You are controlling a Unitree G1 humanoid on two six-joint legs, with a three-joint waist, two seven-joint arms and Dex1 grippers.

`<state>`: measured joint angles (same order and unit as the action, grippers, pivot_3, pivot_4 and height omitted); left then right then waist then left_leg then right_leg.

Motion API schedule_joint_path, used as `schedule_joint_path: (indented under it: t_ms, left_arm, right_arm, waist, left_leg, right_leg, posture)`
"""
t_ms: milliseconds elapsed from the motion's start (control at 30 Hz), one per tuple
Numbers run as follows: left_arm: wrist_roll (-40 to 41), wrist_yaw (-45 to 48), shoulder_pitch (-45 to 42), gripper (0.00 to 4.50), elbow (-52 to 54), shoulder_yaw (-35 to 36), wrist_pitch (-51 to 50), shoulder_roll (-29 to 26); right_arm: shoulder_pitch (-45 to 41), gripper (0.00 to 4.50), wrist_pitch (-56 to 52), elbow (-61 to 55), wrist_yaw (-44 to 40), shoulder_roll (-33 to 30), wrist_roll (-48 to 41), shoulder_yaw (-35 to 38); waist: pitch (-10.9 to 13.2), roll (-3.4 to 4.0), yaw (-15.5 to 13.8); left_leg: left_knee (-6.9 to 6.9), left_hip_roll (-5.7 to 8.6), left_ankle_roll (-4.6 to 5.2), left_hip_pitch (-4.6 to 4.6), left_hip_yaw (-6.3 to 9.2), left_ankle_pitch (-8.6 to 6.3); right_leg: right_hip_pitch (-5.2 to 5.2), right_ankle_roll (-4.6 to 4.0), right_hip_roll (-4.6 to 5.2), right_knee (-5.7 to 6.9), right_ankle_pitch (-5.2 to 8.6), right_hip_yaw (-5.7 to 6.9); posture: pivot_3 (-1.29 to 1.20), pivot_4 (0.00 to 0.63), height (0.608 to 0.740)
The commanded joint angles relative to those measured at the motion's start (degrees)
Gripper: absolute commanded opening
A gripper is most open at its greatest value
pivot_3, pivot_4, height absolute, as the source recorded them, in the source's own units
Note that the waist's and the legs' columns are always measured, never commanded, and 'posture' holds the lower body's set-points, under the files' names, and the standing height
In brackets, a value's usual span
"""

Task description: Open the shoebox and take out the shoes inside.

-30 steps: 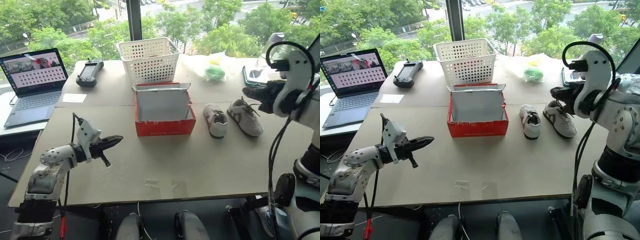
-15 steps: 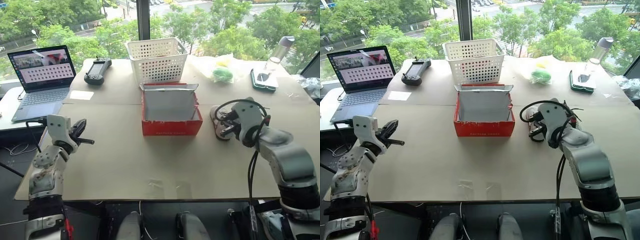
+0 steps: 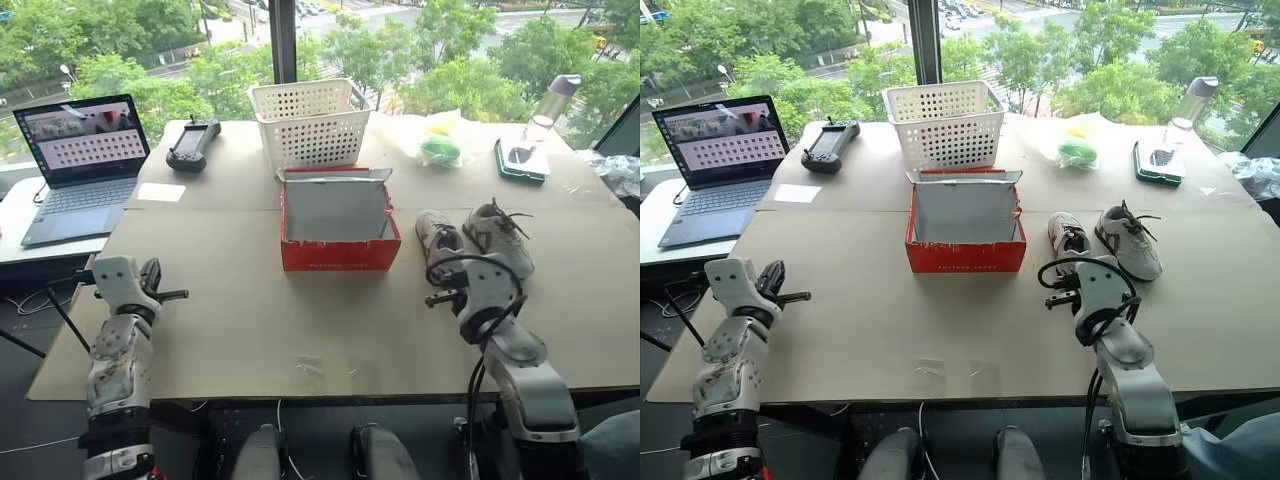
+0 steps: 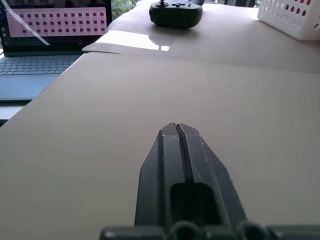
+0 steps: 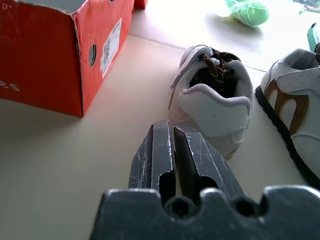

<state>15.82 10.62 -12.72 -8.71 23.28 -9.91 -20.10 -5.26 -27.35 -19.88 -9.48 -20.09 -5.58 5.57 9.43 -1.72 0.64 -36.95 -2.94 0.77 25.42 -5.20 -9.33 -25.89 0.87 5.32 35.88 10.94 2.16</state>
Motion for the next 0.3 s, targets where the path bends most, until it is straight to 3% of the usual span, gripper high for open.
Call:
schedule_joint_path:
  t_ms: [33, 300]
  left_arm:
    - [-0.36, 0.53, 0.7, 0.0, 1.92, -0.5, 2.42, -0.02]
    - [2.75, 2.12, 1.91, 0.0, 4.68, -0.01, 1.55, 1.04]
  right_arm:
    - [0.51, 0.42, 4.89, 0.45, 0.01, -0.21, 0.82, 1.97]
    - [0.15, 0.42, 6.42, 1.73, -0.01, -0.56, 1.91, 1.69]
  waist:
    - [0.0, 0.0, 0.03]
    - [0.0, 0.0, 0.08]
  left_leg:
    - [0.0, 0.0, 0.01, 0.0, 0.0, 0.01]
    - [0.0, -0.01, 0.07, 0.0, 0.01, 0.05]
  right_leg:
    - [0.0, 0.0, 0.0, 0.0, 0.0, 0.0]
    - [-0.01, 0.01, -0.01, 0.0, 0.0, -0.01]
  posture:
    - [0.0, 0.15, 0.733]
    - [0.0, 0.15, 0.733]
